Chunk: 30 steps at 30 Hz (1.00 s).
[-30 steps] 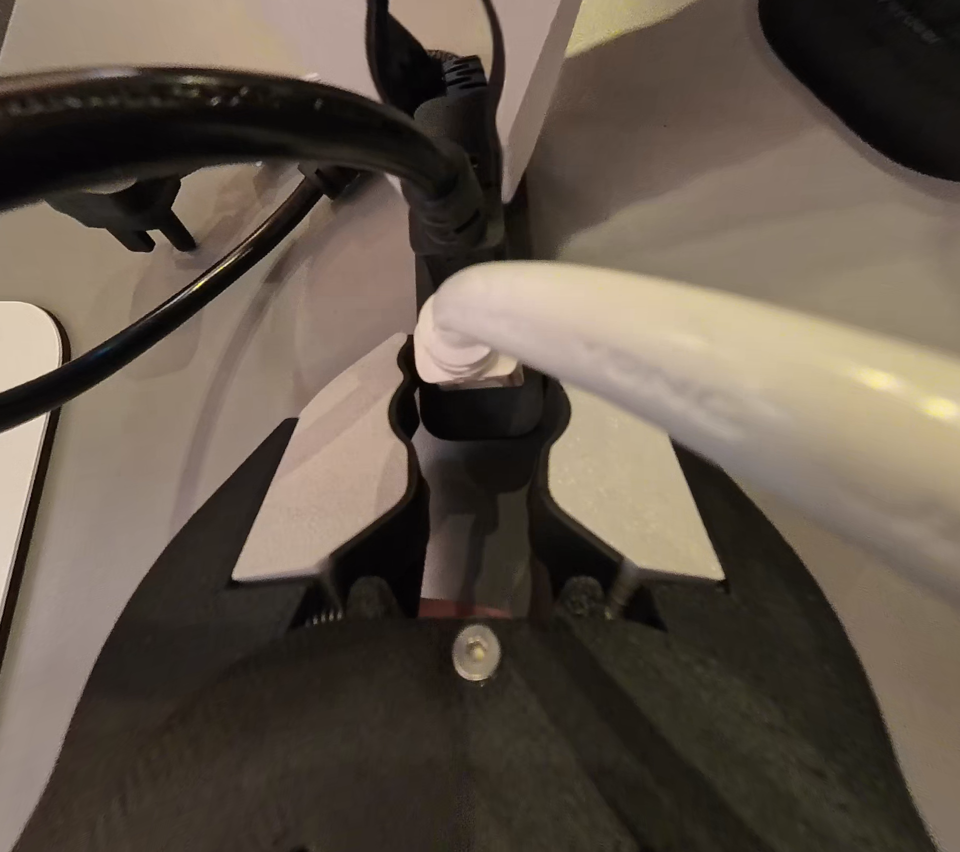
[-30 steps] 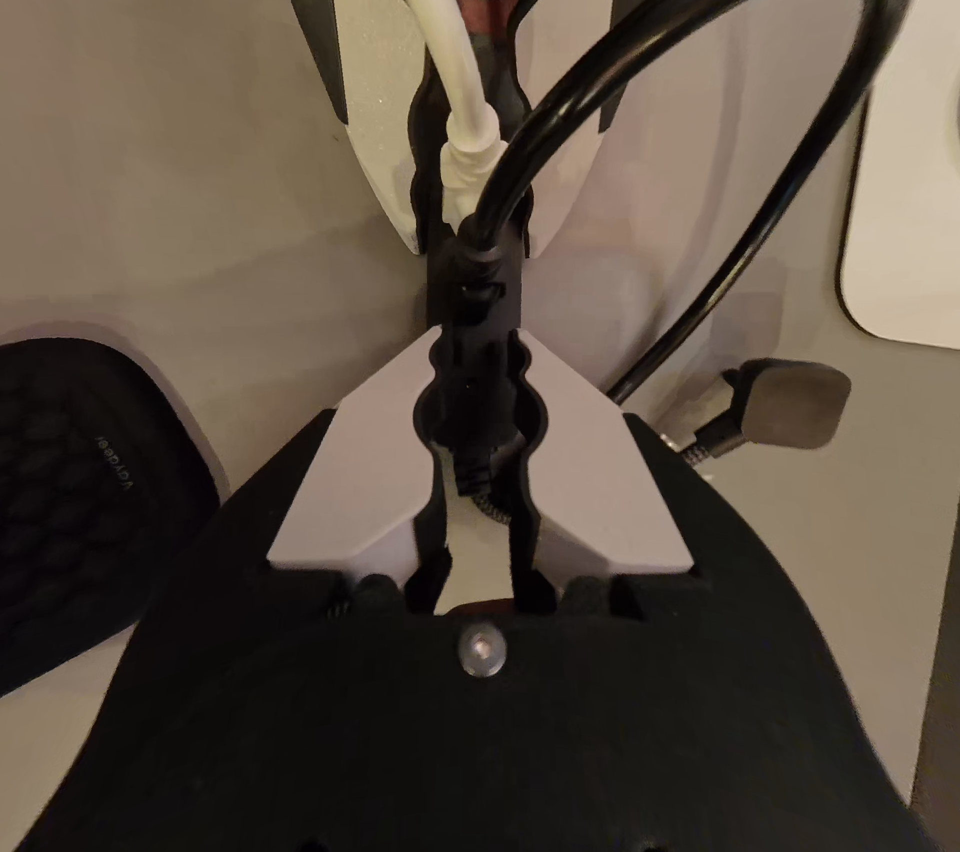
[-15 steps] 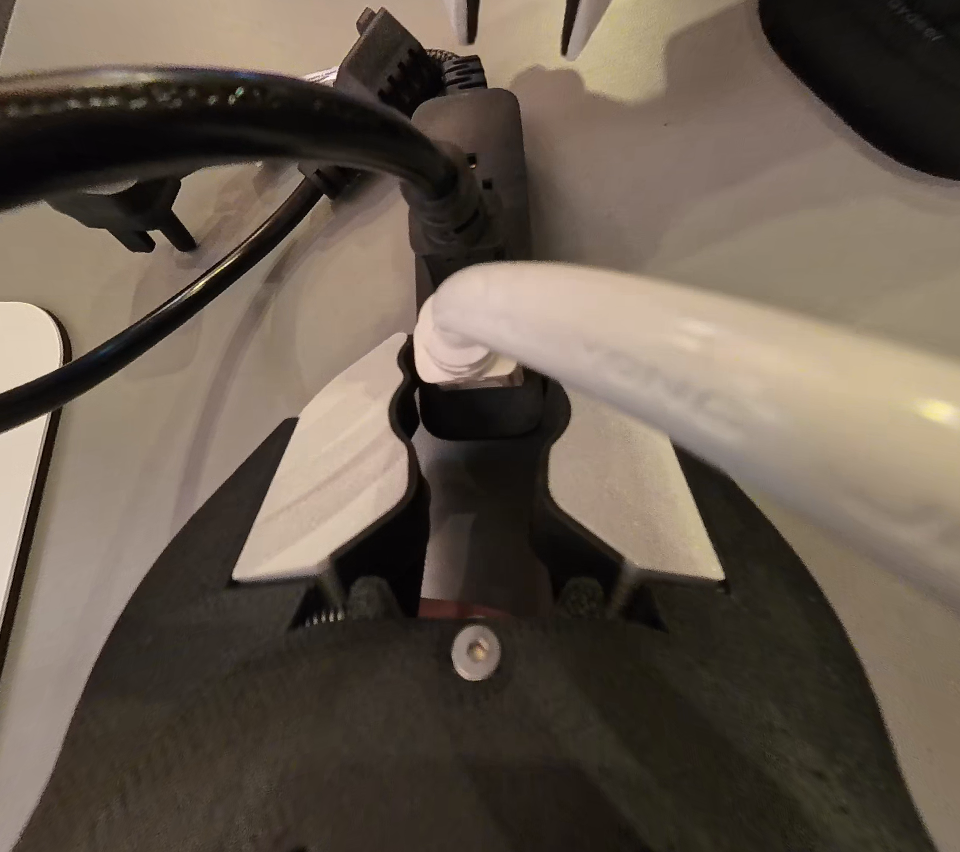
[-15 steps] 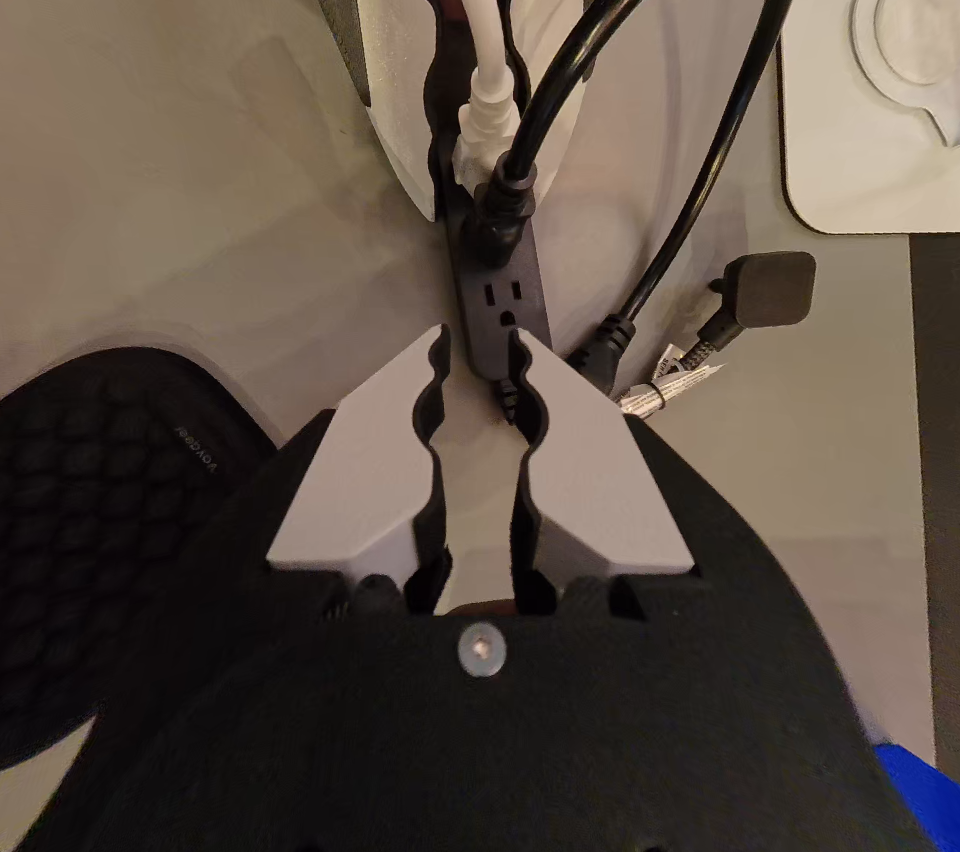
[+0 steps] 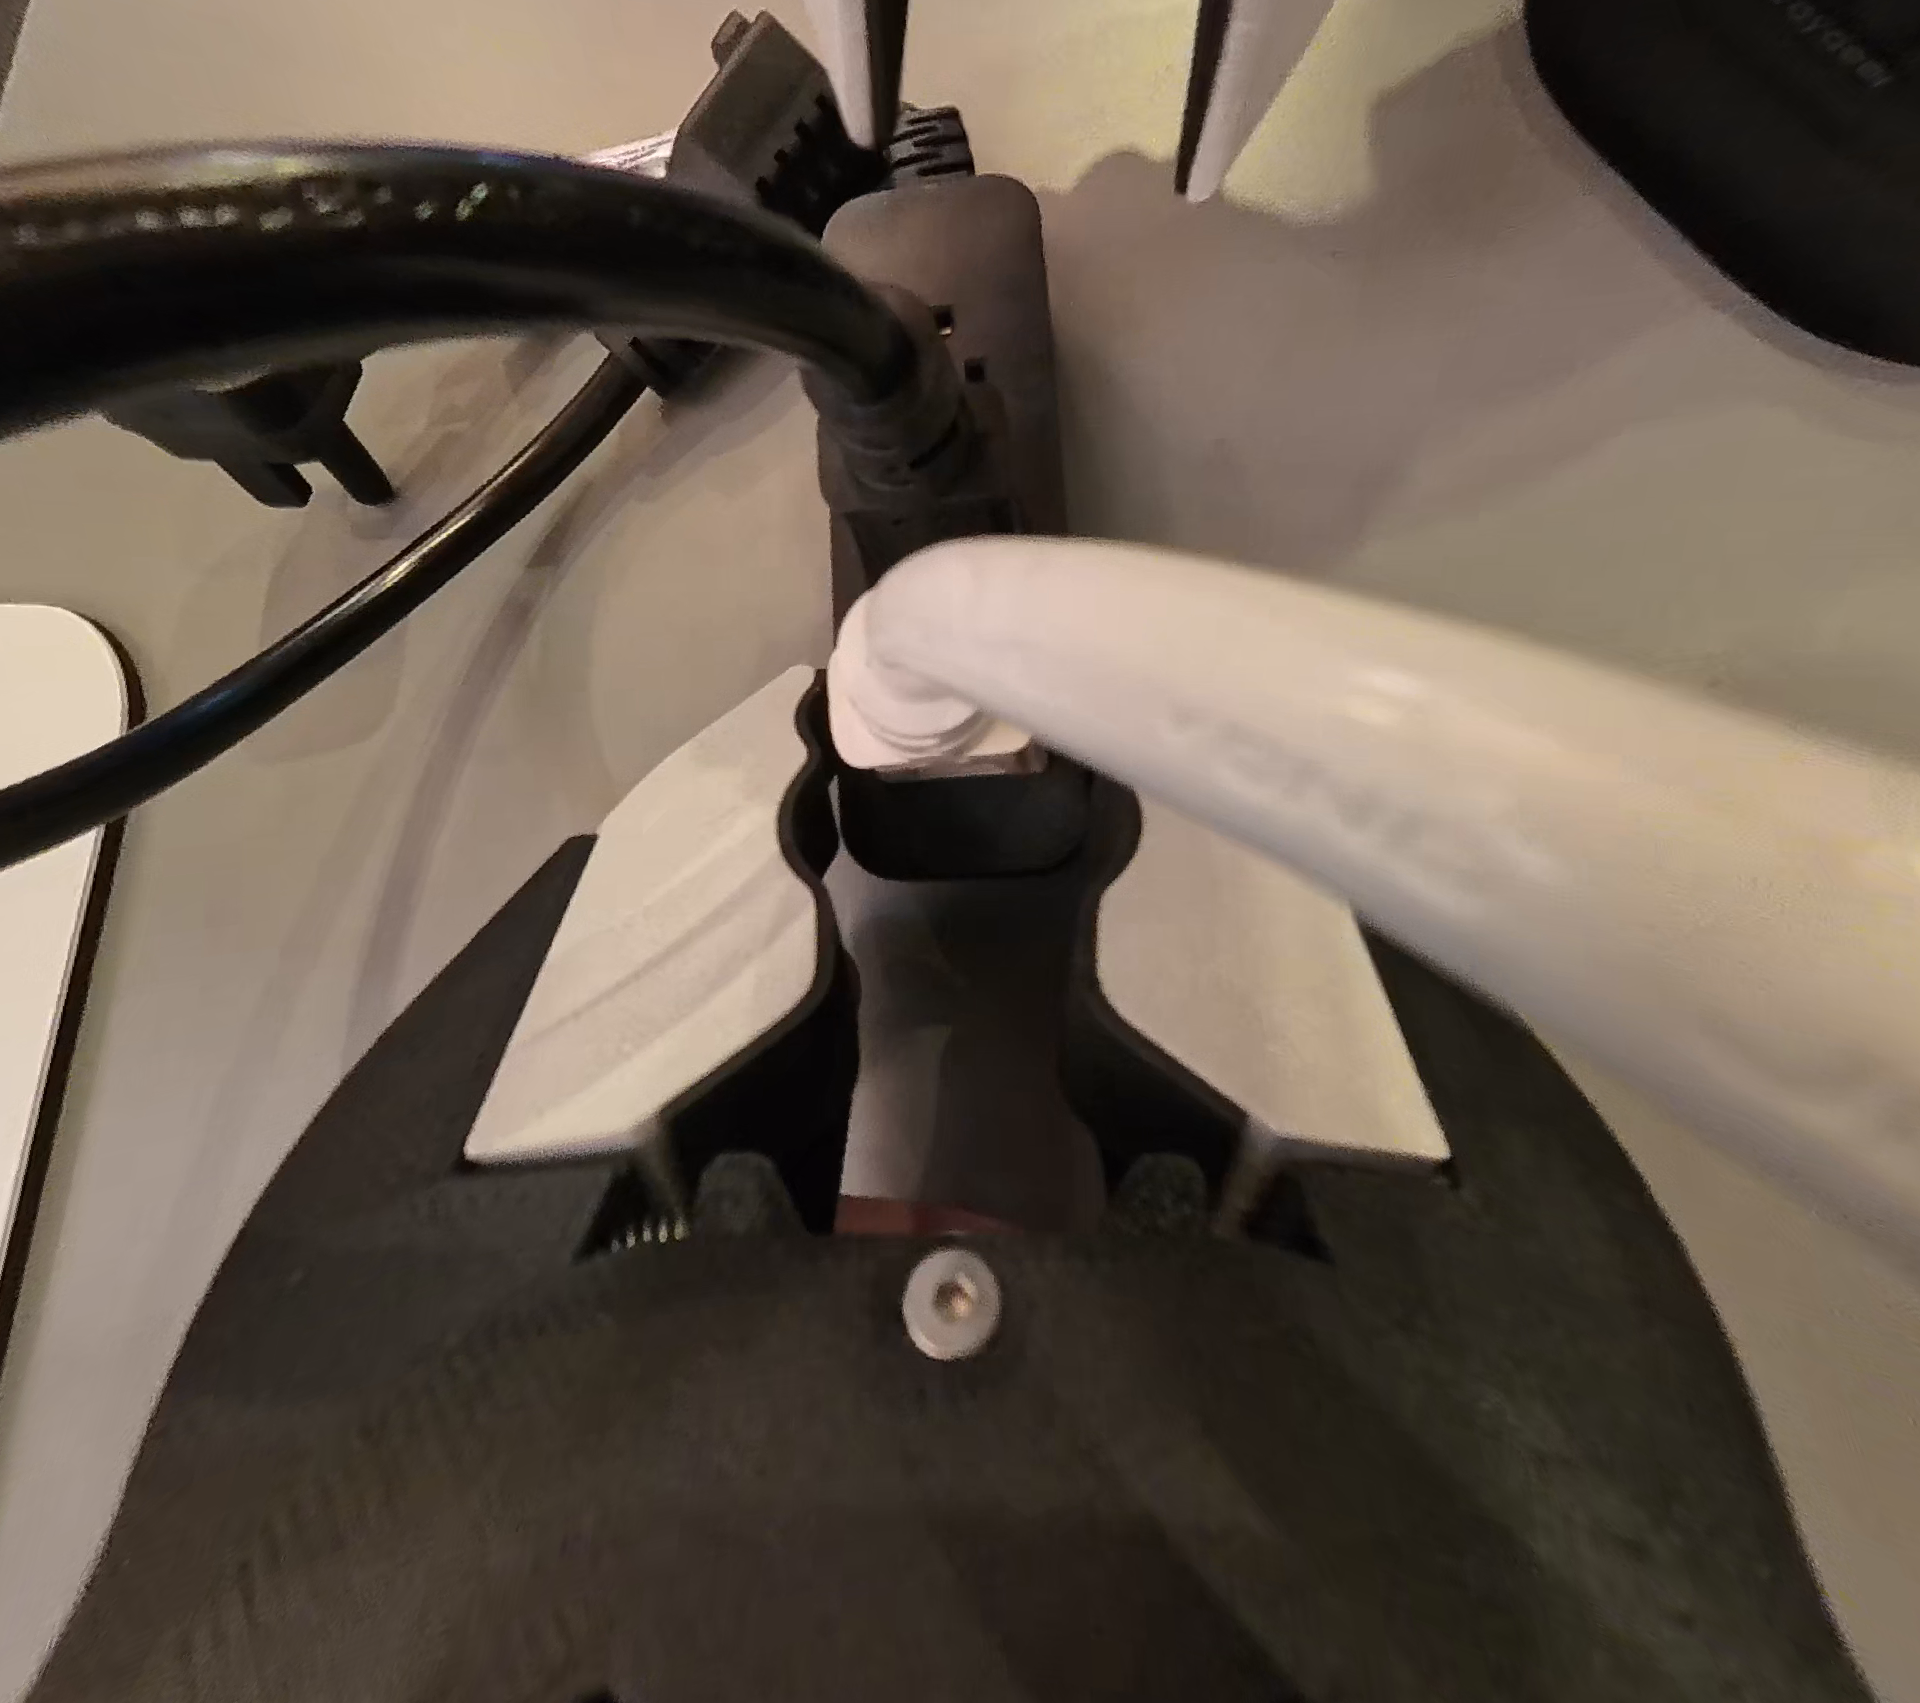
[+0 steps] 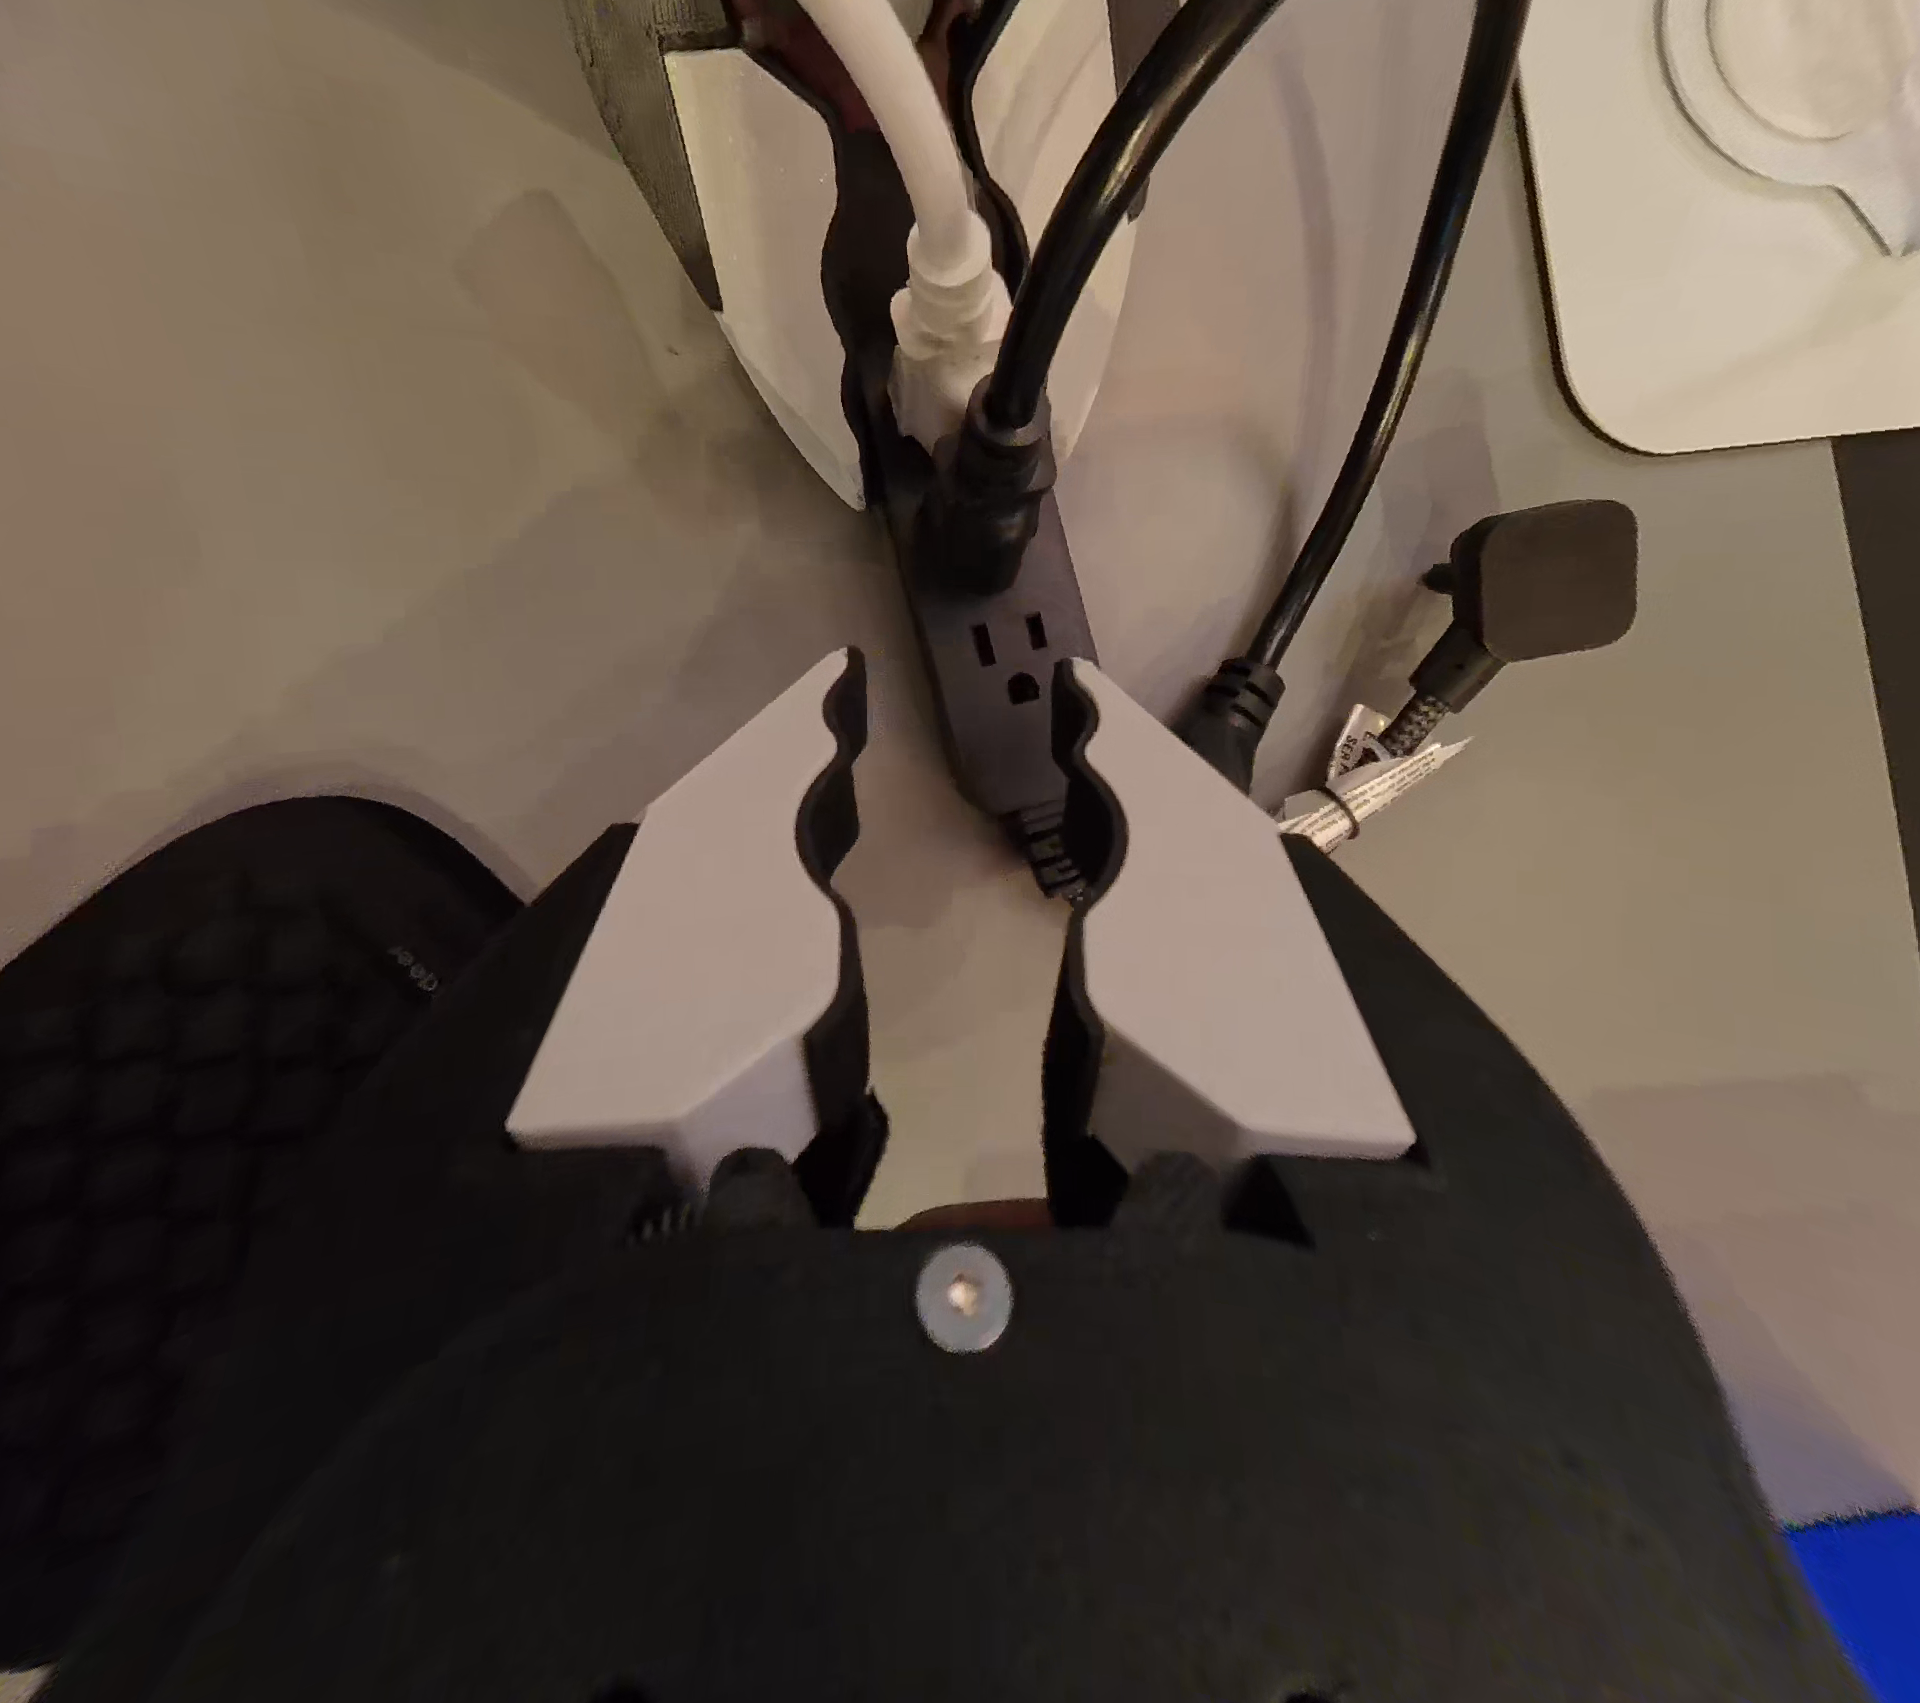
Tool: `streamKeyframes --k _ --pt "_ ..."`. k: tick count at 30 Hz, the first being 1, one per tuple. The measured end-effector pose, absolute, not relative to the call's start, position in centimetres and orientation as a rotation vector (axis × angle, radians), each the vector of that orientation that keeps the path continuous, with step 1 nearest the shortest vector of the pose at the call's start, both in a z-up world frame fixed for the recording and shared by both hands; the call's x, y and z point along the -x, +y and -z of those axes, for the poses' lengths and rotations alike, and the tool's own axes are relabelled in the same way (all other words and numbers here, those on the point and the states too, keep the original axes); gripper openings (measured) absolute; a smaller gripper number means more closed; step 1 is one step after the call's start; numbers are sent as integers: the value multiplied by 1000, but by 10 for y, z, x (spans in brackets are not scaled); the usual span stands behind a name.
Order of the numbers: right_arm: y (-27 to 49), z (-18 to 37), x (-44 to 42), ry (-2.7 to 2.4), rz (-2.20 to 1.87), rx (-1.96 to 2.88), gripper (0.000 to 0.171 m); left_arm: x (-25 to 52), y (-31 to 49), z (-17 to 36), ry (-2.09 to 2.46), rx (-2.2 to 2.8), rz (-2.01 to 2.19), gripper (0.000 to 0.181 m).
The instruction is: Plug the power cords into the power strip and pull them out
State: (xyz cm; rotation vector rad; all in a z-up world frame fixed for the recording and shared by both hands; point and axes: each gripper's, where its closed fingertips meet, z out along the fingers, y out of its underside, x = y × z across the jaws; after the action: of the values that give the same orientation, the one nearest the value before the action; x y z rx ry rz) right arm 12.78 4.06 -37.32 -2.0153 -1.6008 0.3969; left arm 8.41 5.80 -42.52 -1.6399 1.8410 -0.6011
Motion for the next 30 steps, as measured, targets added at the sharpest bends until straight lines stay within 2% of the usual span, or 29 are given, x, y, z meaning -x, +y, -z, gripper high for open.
streamKeyframes --k 14,18,26,30 --pt "23 407 -137 -1614 -350 2205 24 -84 59 425 1806 1656 585 45" --pt "29 411 -134 -1570 -361 2220 12 -84 59 425 1798 1664 577 45" --pt "39 416 -133 -1498 -345 2267 0 -80 57 425 1760 1772 510 45" --pt "52 419 -129 -1468 -303 2282 0 -73 52 425 1715 1838 455 47"
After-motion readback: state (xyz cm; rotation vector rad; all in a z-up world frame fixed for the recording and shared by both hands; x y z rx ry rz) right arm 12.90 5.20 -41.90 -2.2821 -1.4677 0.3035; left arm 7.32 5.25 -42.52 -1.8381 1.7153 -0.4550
